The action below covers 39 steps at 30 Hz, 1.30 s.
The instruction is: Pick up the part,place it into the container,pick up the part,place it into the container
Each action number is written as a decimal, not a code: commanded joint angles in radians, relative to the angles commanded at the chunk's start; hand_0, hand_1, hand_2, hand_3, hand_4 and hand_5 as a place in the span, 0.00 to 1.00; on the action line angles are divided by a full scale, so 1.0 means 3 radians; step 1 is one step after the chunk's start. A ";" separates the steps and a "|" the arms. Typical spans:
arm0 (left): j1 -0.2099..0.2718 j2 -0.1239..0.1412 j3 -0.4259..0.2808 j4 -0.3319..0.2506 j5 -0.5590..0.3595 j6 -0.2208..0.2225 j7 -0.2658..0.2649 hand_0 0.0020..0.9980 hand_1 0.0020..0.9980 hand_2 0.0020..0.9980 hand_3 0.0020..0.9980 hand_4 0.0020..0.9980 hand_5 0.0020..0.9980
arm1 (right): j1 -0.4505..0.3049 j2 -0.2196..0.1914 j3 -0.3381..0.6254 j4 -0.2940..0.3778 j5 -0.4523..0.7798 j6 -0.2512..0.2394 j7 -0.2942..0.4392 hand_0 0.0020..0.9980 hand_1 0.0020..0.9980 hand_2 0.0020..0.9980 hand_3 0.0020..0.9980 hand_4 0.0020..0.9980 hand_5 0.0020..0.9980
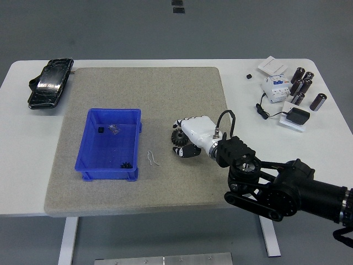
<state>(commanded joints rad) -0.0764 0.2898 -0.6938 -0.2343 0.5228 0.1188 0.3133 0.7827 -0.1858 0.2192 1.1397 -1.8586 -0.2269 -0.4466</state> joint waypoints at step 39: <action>-0.0006 0.0001 0.0004 0.0000 -0.0008 0.0010 -0.0008 0.68 0.64 0.61 0.59 0.65 0.28 | 0.0062 0.0043 -0.0140 -0.0185 0.0103 -0.0190 0.0155 0.37 0.53 0.41 0.51 0.47 0.10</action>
<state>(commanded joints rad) -0.0781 0.2902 -0.6927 -0.2344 0.5204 0.1218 0.3108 0.8014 -0.1728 0.1772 1.0843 -1.8277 -0.2839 -0.4002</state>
